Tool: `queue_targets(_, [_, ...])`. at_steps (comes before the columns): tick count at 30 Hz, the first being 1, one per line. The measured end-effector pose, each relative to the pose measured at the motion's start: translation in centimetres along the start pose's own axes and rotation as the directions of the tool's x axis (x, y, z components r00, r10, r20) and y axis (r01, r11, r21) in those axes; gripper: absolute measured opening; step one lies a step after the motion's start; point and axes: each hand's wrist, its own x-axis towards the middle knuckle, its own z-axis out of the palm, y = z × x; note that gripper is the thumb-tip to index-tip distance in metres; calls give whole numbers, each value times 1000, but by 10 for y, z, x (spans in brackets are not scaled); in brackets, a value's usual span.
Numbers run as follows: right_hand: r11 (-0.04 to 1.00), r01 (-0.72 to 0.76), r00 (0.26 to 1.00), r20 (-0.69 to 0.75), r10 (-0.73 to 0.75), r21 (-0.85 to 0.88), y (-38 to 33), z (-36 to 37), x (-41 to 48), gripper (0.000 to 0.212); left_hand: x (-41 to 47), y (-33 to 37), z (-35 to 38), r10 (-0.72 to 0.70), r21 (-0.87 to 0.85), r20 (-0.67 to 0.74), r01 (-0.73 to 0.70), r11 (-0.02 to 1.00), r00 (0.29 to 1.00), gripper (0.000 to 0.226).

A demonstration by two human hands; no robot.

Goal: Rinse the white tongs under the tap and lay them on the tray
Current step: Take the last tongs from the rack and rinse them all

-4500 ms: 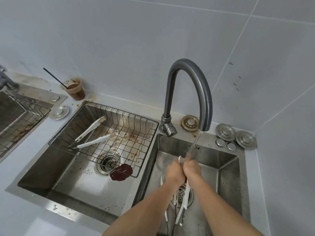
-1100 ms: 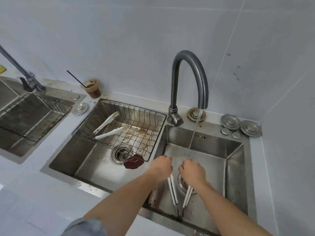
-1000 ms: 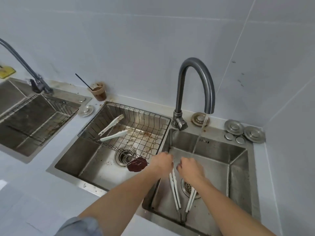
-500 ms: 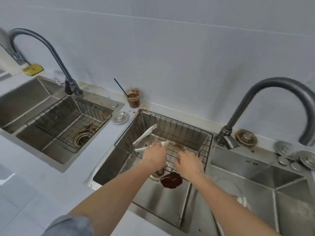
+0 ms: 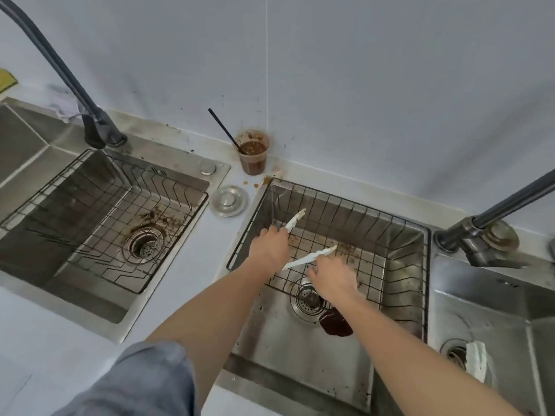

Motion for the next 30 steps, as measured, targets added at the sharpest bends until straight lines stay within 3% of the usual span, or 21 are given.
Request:
queue_targets(4, [985,-162,982,106,156,51,-11,9,16,42,13,0,12,-48,-13,31,48,999,998,32])
queue_targets(11, [779,-383,922,253,293,496,-21,24,32,38,22,2,12,-80,-26,64,81,996,995,28])
queue_targets(14, [611,-451,891,284,355,650,-27,25,30,32,23,-1,4,-103,-45,95,108,993,990,24])
queue_targets(17, [325,-519,824,362,435,790,-31,20,27,28,25,2,-12,-114,-131,136,132,983,984,25])
queue_targets(21, [5,-512,794,471,385,859,-30,1,21,10,18,9,-35,-135,-247,158,171,954,978,22])
queue_targets(23, [-102,-500,797,503,335,860,-28,-10,14,10,10,12,-44,-148,-298,150,187,936,978,21])
queue_targets(26, [-179,-457,819,490,299,871,-19,-24,0,8,-5,19,-56,-161,-385,157,211,898,974,19])
queue_targets(30, [-161,-369,868,402,291,915,4,-38,-29,12,-36,38,-59,-117,-616,138,178,767,983,21])
